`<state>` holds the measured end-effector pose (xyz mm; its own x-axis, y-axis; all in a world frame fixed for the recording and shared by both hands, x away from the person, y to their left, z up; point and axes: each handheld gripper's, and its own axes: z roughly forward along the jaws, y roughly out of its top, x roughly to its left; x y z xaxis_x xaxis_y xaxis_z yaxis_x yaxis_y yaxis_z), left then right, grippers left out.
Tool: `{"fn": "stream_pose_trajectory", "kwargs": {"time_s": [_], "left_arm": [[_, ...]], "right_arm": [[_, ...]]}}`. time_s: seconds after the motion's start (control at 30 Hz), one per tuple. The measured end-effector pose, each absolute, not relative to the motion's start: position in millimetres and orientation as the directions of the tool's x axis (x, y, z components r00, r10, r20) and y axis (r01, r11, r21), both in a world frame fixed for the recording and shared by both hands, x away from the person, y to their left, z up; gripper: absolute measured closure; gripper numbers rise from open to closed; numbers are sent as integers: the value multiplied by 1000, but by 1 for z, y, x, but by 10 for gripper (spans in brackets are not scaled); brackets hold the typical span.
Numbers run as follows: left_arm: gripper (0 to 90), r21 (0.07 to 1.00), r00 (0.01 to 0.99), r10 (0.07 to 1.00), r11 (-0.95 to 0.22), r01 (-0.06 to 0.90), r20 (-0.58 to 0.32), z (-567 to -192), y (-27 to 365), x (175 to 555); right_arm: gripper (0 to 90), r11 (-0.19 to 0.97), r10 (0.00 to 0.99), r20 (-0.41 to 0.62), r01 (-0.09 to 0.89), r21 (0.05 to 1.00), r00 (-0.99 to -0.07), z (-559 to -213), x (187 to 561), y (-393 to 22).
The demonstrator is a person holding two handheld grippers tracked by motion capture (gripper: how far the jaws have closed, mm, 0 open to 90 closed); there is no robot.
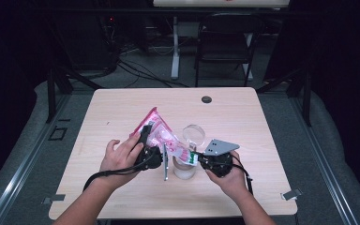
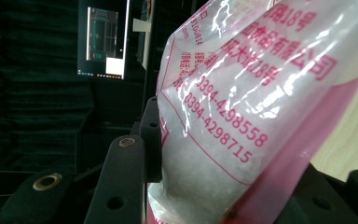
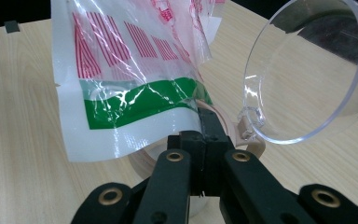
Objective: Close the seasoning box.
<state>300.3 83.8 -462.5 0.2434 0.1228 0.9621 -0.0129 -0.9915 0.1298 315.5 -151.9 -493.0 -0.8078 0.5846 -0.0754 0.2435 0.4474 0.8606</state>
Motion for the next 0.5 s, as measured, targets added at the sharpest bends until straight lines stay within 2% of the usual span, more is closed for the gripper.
{"fn": "stream_pose_trajectory", "kwargs": {"time_s": [0.5], "left_arm": [[654, 101, 213, 94, -995, -22, 973, -462, 81, 299]], "right_arm": [[900, 447, 589, -77, 245, 861, -805, -493, 316, -152]]}}
